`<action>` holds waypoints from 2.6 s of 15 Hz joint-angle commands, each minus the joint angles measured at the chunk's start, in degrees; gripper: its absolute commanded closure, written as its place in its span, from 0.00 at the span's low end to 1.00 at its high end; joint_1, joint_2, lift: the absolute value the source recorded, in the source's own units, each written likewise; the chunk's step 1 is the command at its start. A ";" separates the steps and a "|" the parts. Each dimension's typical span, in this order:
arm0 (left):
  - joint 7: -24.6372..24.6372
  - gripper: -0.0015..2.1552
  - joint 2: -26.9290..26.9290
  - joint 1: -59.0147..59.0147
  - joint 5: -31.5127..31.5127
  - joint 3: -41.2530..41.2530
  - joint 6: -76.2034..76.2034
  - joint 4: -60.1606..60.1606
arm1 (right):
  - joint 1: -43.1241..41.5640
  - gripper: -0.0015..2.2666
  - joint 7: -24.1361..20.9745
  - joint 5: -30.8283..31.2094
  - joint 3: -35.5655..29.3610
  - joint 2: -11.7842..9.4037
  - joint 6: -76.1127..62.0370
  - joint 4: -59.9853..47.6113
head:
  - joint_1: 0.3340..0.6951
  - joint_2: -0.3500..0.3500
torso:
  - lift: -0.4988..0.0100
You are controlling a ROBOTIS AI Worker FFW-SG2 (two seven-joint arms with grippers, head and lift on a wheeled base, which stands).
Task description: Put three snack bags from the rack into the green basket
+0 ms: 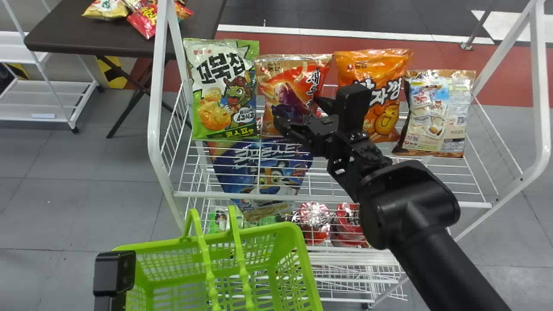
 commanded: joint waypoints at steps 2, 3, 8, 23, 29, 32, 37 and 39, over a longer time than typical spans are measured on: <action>-0.19 1.00 -0.15 0.32 0.00 0.45 0.00 -0.13 | -0.62 0.57 0.18 -0.01 1.39 0.26 0.17 0.58 | 1.00 0.47 | 0.98; -0.28 1.00 -0.15 0.32 0.09 0.62 -0.17 -0.13 | -0.53 0.78 0.00 -0.45 1.13 0.35 0.87 0.58 | 1.00 0.48 | 0.98; -0.19 1.00 -0.15 0.32 0.09 0.80 -0.17 0.13 | 1.32 0.99 -1.14 -0.63 -0.28 0.26 2.80 -1.18 | 1.00 0.49 | 0.98; 0.60 1.00 -0.15 -0.65 0.97 1.85 0.00 0.22 | 22.41 0.99 1.93 -11.88 -9.51 -8.62 30.22 -42.31 | 1.00 0.44 | 0.98; 2.62 1.00 -0.15 -4.26 0.09 1.59 2.29 1.80 | 25.75 0.99 2.81 -23.39 -17.07 -11.17 60.46 -58.75 | 1.00 0.44 | 0.98; 3.33 1.00 -0.15 -5.49 -0.09 1.41 3.17 2.51 | 26.10 0.99 2.64 -27.70 -18.82 -11.52 69.95 -62.26 | 1.00 0.44 | 0.98; 3.68 1.00 -0.15 -5.84 1.06 1.41 3.87 2.24 | 27.77 0.99 2.81 -33.06 -16.36 -11.17 76.81 -60.68 | 1.00 0.47 | 0.98; 3.68 1.00 -0.15 -5.84 1.50 1.33 3.87 2.16 | 28.04 0.99 3.16 -34.90 -15.05 -10.46 76.28 -58.75 | 1.00 0.50 | 0.98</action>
